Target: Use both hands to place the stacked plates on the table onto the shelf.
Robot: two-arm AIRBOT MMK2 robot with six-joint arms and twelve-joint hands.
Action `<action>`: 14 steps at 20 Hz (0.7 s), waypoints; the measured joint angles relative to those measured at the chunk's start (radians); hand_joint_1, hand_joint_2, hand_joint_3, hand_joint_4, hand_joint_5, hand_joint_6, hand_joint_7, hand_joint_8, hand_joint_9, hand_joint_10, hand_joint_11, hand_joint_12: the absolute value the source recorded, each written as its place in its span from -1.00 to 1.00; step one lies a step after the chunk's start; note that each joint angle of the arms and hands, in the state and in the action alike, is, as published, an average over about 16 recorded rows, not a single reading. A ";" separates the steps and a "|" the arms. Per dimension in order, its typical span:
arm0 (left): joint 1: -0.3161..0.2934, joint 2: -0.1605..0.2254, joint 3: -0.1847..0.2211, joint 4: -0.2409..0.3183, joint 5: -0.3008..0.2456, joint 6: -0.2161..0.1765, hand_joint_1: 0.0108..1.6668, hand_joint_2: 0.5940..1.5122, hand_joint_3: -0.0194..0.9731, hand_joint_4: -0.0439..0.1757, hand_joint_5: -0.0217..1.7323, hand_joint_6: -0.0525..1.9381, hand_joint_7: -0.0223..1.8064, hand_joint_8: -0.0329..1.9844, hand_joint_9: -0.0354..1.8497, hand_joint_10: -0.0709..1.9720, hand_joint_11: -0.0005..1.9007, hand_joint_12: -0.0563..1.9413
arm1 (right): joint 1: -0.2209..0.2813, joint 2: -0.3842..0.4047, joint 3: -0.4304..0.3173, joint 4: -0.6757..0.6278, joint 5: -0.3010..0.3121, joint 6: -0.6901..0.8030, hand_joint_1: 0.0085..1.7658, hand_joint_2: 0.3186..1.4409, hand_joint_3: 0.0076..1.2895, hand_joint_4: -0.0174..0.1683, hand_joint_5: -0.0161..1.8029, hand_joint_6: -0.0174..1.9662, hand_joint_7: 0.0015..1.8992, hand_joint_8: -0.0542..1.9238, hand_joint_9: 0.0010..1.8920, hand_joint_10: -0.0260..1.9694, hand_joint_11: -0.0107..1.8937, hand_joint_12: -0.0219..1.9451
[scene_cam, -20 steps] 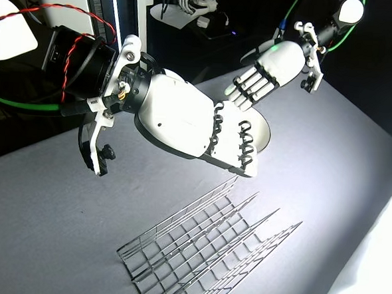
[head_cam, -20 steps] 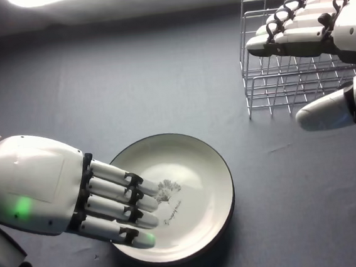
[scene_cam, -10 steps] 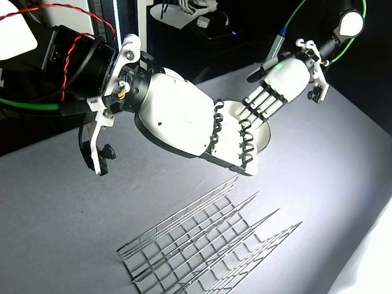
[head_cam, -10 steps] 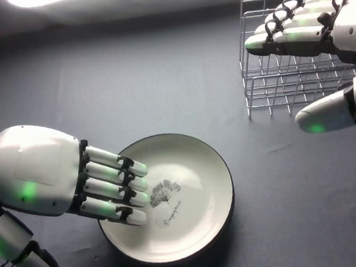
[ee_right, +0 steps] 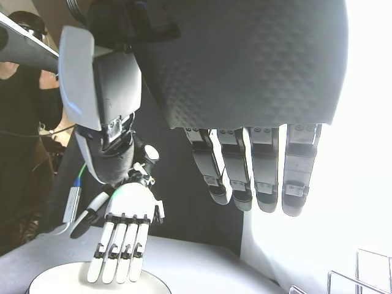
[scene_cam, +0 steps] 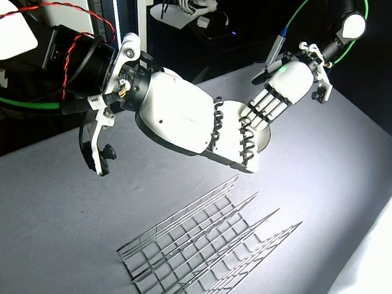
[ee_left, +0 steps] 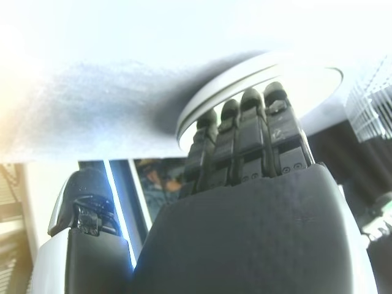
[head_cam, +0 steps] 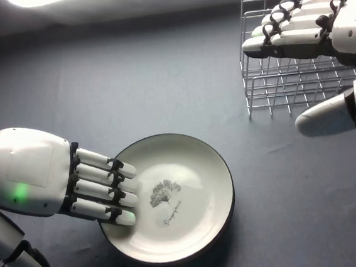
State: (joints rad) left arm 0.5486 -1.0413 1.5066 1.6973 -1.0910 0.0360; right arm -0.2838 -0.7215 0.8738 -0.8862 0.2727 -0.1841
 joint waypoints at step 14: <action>0.036 -0.016 0.019 0.005 -0.015 0.029 -0.99 0.23 -0.92 -0.64 -0.92 -0.97 -0.93 -0.97 -0.94 -0.91 -0.98 -0.96 | -0.062 -0.024 0.116 -0.255 0.317 -0.027 -0.99 0.42 -0.98 -0.73 -0.90 -0.95 -0.92 -0.93 -0.93 -0.96 -0.94 -0.92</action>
State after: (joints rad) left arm 0.5841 -1.0573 1.5259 1.7023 -1.1061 0.0652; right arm -0.3458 -0.7457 0.9894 -1.1413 0.5900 -0.2106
